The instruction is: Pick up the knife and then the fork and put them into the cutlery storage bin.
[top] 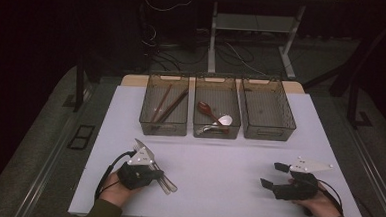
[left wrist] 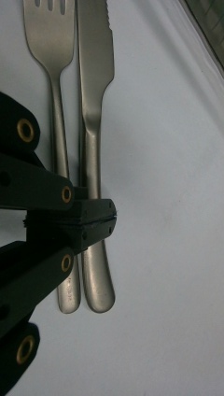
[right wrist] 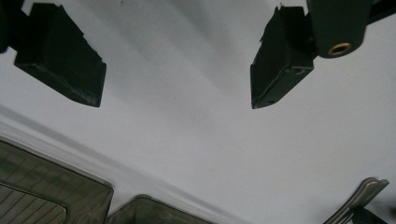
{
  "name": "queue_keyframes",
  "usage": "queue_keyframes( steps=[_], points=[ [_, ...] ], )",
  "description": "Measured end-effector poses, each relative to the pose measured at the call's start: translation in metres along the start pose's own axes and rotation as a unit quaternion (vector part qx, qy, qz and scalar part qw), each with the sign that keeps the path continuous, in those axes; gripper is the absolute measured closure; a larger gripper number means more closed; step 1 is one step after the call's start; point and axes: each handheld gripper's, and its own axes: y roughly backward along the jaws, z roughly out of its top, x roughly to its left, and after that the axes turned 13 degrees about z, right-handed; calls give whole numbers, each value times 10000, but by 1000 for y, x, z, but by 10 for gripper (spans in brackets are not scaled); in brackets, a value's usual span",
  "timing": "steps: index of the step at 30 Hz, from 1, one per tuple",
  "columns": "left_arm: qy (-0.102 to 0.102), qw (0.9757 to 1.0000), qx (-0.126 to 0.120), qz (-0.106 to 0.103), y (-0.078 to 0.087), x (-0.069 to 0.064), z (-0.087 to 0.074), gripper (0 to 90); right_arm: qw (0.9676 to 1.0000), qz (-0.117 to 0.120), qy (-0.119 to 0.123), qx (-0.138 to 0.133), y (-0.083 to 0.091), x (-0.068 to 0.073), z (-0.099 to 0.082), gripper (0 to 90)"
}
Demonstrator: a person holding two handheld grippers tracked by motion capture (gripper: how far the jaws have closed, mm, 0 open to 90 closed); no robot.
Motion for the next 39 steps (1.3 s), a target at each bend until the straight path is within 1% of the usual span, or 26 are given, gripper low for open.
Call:
queue_keyframes(
  steps=[2, 4, 7, 8, 9, 11, 12, 16, 18, 20, 22, 23, 26, 28, 29, 31, 32, 34, 35, 39],
  points=[
    [2, 10000, -11, 4, 0, 0, 0, 890, 10000, 3, -5, -2, 0, 0, 0, 180],
    [-37, 10000, 3, 15, -1, 0, 1, 890, 10000, 12, -9, -14, 0, 1, 0, 180],
    [-47, 10000, -55, 8, -4, 0, 2, 890, 10000, 14, 3, 1, -1, 1, 0, 180],
    [-44, 10000, -62, 6, -5, 0, 3, 890, 10000, 14, 12, -2, -1, 1, 1, 180],
    [6, 10000, -95, 14, -6, 0, 3, 890, 10000, 7, -3, -2, -1, 1, 1, 180],
    [-36, 9999, -112, 36, -7, 1, 4, 890, 10000, 16, 3, 21, -1, 1, 0, 180],
    [-17, 9999, -126, 42, -7, 1, 5, 891, 10000, 14, 1, 19, -1, 1, 0, 180],
    [-68, 9999, -100, 33, -10, 1, 8, 890, 10000, 0, -12, -8, 0, 0, 0, 180],
    [-41, 9999, -133, -18, -10, -1, 9, 890, 10000, 10, -15, -7, 0, 1, 0, 180],
    [-66, 9998, -125, -112, -11, -4, 11, 890, 10000, 10, -8, -8, -1, 1, 0, 180],
    [-115, 9997, -144, -185, -12, -9, 12, 891, 10000, -6, -25, 10, -1, 1, 0, 180],
    [-192, 9995, -125, -202, -12, -11, 13, 890, 10000, -7, -11, 10, -1, 1, 0, 180],
    [-230, 9993, -148, -248, -14, -16, 17, 890, 10000, 0, -22, -13, 0, 0, 0, 180],
    [-286, 9991, -111, -298, -14, -19, 17, 890, 10000, -8, -23, -5, 0, 0, 0, 180],
    [-315, 9990, -51, -317, -12, -21, 16, 890, 10000, 2, -20, -5, 0, 0, 0, 180],
    [-487, 9984, 130, -245, -11, -25, 12, 891, 10000, -21, -19, -31, 1, 1, 0, 180],
    [-478, 9985, 88, -240, -11, -25, 11, 891, 10000, -18, -39, -48, 2, 1, 0, 180],
    [-494, 9986, 88, -193, -12, -25, 13, 890, 10000, -28, -22, -67, 2, -1, 0, 180],
    [-467, 9987, 58, -211, -13, -24, 14, 890, 10000, -27, -30, -47, 2, -1, 0, 180],
    [-499, 9985, 1, -227, -19, -23, 20, 891, 10000, -8, 5, -43, 1, 1, 0, 180]
  ],
)
